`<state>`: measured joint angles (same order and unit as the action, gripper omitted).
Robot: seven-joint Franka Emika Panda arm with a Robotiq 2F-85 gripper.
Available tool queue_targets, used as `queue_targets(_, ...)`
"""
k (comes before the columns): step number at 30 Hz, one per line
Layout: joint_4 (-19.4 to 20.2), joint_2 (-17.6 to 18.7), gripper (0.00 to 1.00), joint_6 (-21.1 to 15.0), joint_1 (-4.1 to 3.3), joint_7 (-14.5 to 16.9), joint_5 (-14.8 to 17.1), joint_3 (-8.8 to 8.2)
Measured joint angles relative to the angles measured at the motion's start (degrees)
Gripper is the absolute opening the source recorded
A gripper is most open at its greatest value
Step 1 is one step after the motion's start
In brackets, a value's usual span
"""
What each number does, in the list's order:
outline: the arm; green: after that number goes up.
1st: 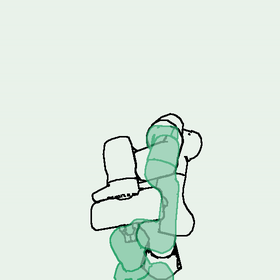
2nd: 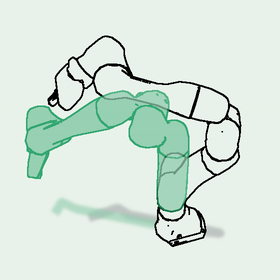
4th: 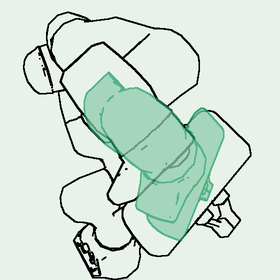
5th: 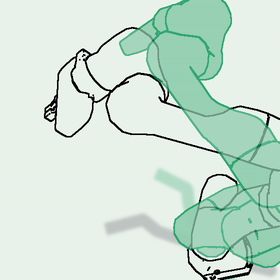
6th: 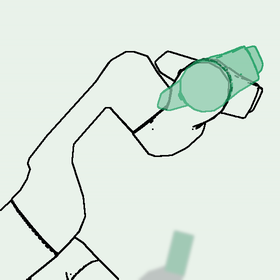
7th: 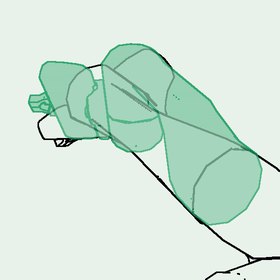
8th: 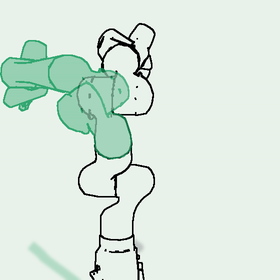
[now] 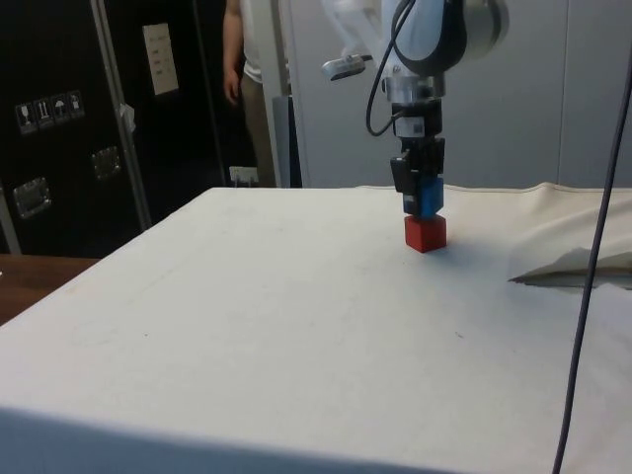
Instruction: Stack the two cubes.
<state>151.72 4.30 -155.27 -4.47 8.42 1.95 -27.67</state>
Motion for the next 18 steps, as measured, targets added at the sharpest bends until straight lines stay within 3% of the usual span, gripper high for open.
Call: queue_targets(18, 0.1, 0.1, 0.0, 0.0, 0.0, -0.9, 0.8, 0.06)
